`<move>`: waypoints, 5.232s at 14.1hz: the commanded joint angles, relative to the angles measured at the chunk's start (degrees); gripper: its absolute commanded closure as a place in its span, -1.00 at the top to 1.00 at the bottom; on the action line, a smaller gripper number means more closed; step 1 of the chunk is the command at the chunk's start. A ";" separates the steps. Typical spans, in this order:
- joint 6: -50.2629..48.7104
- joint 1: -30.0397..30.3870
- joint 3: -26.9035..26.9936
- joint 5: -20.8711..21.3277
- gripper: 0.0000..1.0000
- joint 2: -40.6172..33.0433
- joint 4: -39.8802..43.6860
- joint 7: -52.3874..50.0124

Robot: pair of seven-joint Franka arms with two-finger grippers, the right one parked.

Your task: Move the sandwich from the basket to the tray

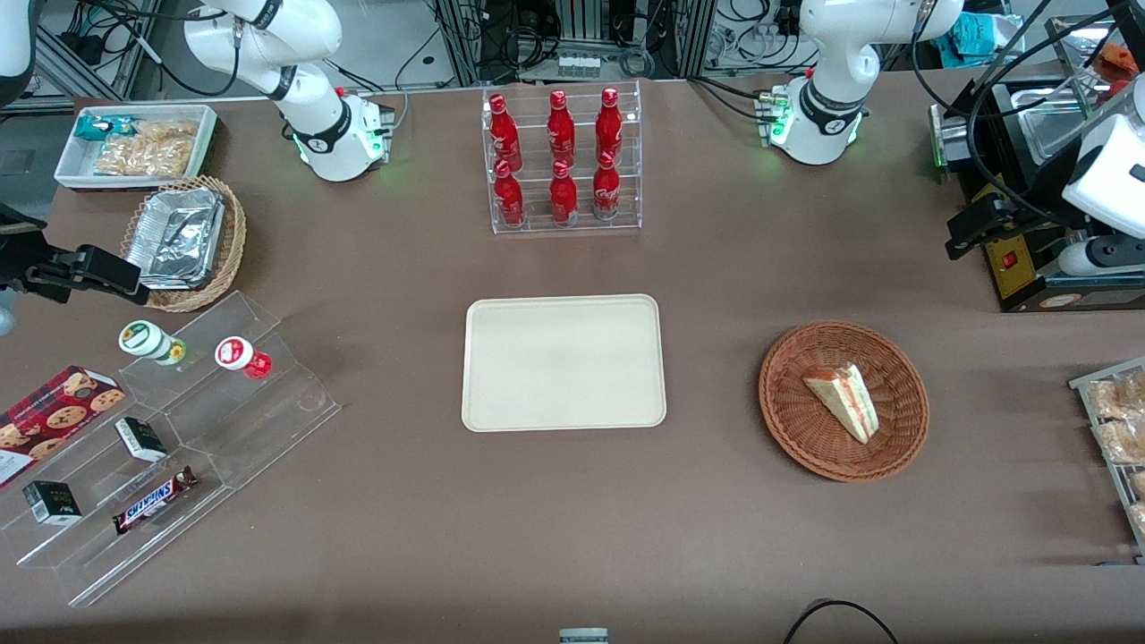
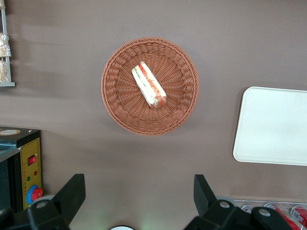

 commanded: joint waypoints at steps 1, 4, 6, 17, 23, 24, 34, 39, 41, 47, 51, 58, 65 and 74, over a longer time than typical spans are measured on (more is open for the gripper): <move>-0.28 0.11 -0.10 0.31 1.00 0.48 0.99 0.69; -0.36 0.11 -0.10 0.22 1.00 0.57 0.99 0.08; -0.37 0.11 -0.01 0.31 1.00 0.66 -0.06 -0.36; 18.50 -0.05 0.69 0.04 1.00 24.18 -4.81 -15.18; 26.61 -0.42 0.95 0.13 1.00 30.63 -8.84 -22.95; 28.62 -0.33 0.87 -0.04 1.00 30.54 -10.42 -23.39; 36.56 -1.11 0.86 0.04 -0.32 28.62 -17.12 -29.80; 20.93 -11.20 0.78 0.13 -0.49 27.64 -3.44 -39.35; 20.29 -16.73 0.69 -0.04 -0.49 29.30 -0.34 -43.07; 20.99 -31.77 0.51 -0.40 -0.47 42.12 14.50 -43.96; 24.14 -35.31 -3.68 -0.75 -0.46 47.41 17.95 -34.93; 27.04 -35.75 -7.92 -0.40 -0.43 51.19 18.13 -28.66; 24.35 -35.22 -7.66 -0.48 1.00 47.43 18.13 -29.10; 13.70 -17.84 -7.05 -0.66 0.99 20.13 -2.04 -17.26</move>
